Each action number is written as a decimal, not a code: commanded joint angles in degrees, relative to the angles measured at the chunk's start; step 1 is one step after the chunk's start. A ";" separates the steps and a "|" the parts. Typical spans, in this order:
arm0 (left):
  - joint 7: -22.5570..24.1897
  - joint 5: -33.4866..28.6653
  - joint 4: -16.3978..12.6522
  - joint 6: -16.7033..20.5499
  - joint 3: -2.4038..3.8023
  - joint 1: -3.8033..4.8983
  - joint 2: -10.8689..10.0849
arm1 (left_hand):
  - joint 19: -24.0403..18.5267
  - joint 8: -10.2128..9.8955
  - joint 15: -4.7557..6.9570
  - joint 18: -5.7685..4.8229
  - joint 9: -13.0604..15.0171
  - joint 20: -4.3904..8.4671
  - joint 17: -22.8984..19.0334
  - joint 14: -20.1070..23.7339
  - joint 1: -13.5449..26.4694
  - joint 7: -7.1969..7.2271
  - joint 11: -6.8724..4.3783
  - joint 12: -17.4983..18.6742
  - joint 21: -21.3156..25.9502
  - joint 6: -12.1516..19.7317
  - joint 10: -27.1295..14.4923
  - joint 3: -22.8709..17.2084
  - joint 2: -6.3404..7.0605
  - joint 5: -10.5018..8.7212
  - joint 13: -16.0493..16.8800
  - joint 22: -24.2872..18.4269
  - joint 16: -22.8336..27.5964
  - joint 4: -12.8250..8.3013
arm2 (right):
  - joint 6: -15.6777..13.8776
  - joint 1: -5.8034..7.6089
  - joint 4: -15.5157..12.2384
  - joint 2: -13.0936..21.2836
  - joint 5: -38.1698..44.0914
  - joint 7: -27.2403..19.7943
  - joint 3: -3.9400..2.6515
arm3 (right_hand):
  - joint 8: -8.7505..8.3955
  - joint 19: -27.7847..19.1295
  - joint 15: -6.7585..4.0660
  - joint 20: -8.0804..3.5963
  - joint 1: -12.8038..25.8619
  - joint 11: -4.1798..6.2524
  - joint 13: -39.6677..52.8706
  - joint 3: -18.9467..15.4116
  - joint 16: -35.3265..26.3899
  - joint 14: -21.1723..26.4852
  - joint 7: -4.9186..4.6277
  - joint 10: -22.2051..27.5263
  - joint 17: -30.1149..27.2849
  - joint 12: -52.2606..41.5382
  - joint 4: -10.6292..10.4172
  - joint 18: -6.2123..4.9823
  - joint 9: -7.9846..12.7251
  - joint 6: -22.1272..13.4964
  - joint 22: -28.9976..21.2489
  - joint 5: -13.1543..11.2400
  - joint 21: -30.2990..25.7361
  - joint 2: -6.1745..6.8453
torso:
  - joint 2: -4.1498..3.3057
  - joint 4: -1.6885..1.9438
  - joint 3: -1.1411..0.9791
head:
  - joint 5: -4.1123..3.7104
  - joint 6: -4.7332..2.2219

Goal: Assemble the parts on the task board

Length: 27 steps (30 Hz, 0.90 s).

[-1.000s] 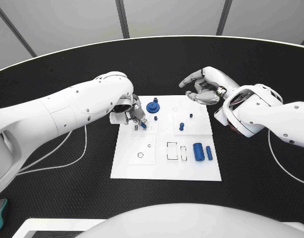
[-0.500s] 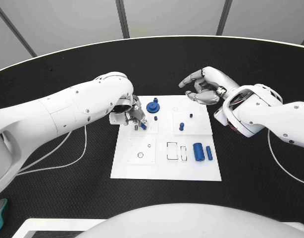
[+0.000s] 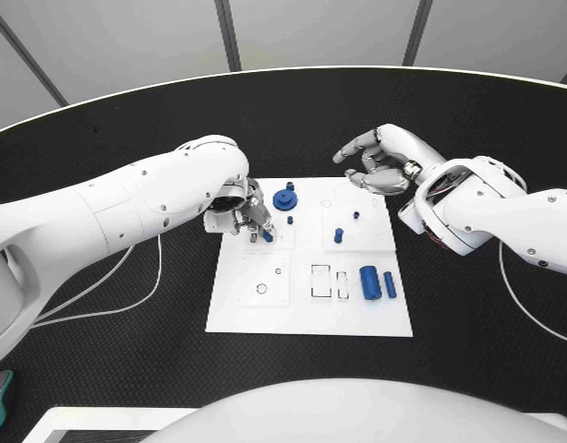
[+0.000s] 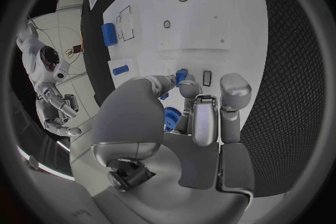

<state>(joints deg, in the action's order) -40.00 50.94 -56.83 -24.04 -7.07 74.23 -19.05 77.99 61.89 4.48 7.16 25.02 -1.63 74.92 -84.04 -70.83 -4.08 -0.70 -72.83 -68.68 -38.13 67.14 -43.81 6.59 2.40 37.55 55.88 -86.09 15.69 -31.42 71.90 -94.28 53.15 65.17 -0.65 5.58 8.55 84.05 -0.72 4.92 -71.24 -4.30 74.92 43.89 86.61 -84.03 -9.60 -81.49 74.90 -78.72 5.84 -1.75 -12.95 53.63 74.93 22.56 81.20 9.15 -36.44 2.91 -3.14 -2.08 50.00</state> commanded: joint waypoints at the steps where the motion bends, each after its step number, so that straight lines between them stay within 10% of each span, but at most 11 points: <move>1: -1.75 0.00 0.04 0.03 0.00 -0.04 0.03 | 0.45 0.21 -0.11 -0.46 -0.01 -0.09 5.57 -3.52 -0.75 0.46 -0.06 -0.18 -0.33 -0.61 0.48 -6.62 -0.23 0.37 0.03 0.04 0.09 -6.63 | 0.00 0.00 -0.01 0.01 0.00 0.00 0.00 | -0.25 2.25 0.37 0.39 0.48 0.04 3.99 -0.14 -0.34 -4.36 -0.03 0.20 8.12 0.02 0.23 -0.59 0.09 0.52 8.18 0.12 0.02 0.12 | -0.03 0.00 0.00 | -0.01 0.00; 27: -1.81 0.42 0.24 -0.15 0.00 -0.45 0.60 | 0.46 0.18 -0.10 -0.45 0.11 -0.06 5.51 -3.51 -0.63 0.46 -0.07 -0.13 -0.33 -0.65 0.53 -6.79 -0.16 0.37 -0.04 0.01 0.12 -6.79 | -0.01 0.00 -0.12 0.06 0.00 0.01 0.00 | -0.25 2.25 0.37 0.39 0.48 0.04 3.99 -0.14 -0.34 -4.36 -0.03 0.20 8.12 0.02 0.23 -0.59 0.09 0.52 8.18 0.12 0.02 0.12 | -0.04 -0.02 0.02 | -0.12 0.00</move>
<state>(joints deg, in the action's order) -40.00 51.34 -56.61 -24.20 -7.07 73.81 -18.48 77.99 61.88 4.48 7.16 25.16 -1.63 74.91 -84.04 -70.83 -4.10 -0.72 -72.82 -68.68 -38.33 67.38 -43.81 6.59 2.62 37.54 55.87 -86.09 15.69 -31.43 71.90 -94.40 53.21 65.17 -0.64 5.58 8.55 84.05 -0.72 4.92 -71.24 -4.30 74.91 43.89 86.61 -84.03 -9.60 -81.49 74.94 -78.72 5.84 -1.75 -12.95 53.63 74.92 22.56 81.20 9.16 -36.45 2.91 -3.13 -2.18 50.00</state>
